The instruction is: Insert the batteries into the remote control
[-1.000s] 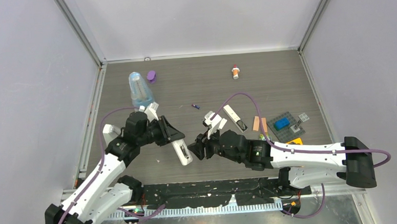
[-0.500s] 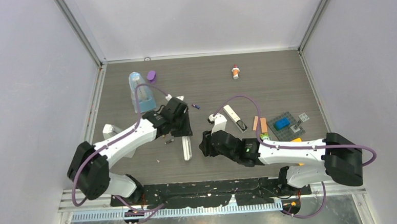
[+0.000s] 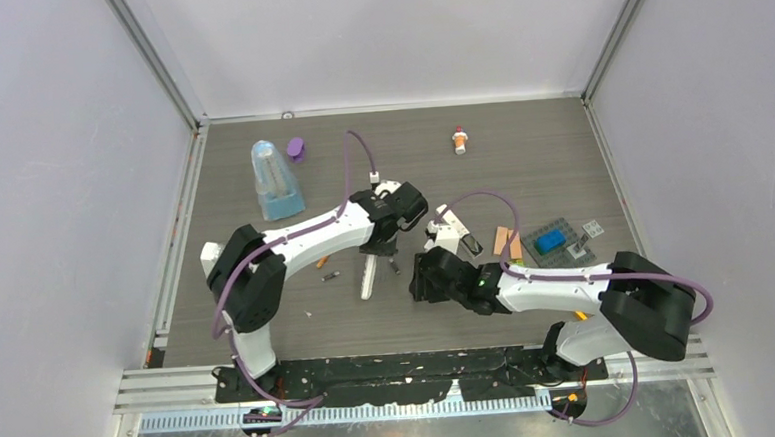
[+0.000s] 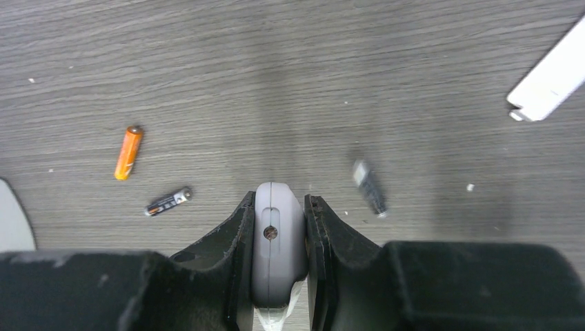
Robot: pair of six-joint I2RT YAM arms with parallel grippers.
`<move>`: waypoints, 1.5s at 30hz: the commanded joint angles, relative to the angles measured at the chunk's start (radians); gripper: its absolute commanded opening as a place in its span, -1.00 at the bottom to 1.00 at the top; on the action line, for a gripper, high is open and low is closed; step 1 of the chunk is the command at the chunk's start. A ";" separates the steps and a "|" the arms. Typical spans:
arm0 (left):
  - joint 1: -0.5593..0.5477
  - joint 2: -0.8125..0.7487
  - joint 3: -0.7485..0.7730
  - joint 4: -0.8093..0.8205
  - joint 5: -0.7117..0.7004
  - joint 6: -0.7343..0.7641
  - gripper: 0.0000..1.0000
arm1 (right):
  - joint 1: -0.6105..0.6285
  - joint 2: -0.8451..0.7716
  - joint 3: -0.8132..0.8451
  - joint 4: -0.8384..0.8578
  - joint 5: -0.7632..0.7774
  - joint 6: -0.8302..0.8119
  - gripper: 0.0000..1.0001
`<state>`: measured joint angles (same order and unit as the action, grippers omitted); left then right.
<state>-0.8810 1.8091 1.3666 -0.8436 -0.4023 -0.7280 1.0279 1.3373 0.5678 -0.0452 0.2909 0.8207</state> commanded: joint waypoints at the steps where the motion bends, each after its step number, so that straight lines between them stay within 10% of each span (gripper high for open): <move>1: -0.010 0.011 0.068 -0.100 -0.114 0.000 -1.00 | -0.002 0.042 0.075 -0.011 -0.007 0.019 -0.05; 13: 0.143 -0.206 -0.116 0.010 -0.072 0.016 -1.00 | -0.018 0.184 0.261 -0.124 0.202 -0.180 0.22; 26: 0.282 -0.466 -0.324 0.130 0.059 0.025 -1.00 | -0.187 0.356 0.390 -0.087 0.082 -0.447 0.17; 45: 0.302 -0.474 -0.354 0.161 0.113 0.032 -1.00 | -0.187 0.427 0.410 -0.054 0.089 -0.575 0.24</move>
<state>-0.5869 1.3499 1.0229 -0.7277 -0.2996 -0.7010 0.8383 1.7607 0.9653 -0.1192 0.3519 0.2886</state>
